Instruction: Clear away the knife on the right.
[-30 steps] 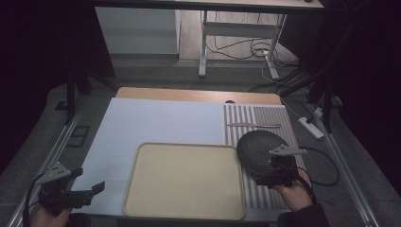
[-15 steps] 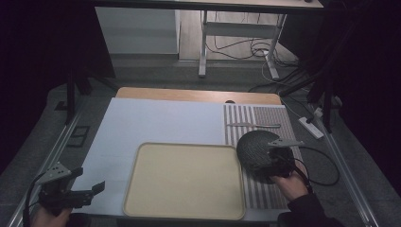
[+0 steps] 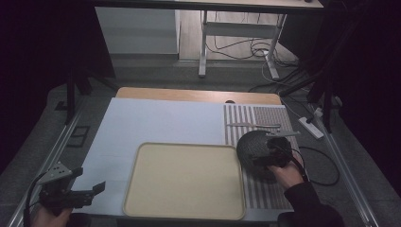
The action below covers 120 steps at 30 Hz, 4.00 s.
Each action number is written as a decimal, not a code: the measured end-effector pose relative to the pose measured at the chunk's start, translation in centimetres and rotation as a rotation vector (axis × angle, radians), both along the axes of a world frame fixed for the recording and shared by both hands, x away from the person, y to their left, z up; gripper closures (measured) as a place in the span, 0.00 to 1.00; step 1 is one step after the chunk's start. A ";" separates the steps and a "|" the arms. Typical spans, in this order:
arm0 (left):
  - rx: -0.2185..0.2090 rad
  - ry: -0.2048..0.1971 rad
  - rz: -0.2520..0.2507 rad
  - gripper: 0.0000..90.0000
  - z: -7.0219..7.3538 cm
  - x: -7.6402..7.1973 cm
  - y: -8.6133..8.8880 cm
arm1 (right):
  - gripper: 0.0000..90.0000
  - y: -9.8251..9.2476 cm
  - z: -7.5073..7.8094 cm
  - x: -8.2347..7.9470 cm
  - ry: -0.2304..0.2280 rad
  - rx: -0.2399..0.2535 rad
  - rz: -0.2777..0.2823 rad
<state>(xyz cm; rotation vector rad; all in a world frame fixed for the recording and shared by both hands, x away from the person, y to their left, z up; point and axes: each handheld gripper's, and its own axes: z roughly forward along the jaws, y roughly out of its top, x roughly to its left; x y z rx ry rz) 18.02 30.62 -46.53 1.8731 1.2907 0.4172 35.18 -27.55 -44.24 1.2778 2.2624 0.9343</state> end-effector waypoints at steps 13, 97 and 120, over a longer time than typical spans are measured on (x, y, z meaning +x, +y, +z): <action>0.012 0.003 0.003 0.00 0.0 0.0 -0.1 | 0.00 0.1 -0.7 2.6 0.019 -0.047 -0.007; -0.007 0.014 0.007 0.00 -0.1 0.0 0.2 | 1.00 -5.8 -5.3 20.3 0.180 -0.181 -0.198; -0.001 0.010 -0.003 0.01 0.0 0.0 0.1 | 1.00 -8.2 -4.5 17.6 0.392 -0.244 -0.092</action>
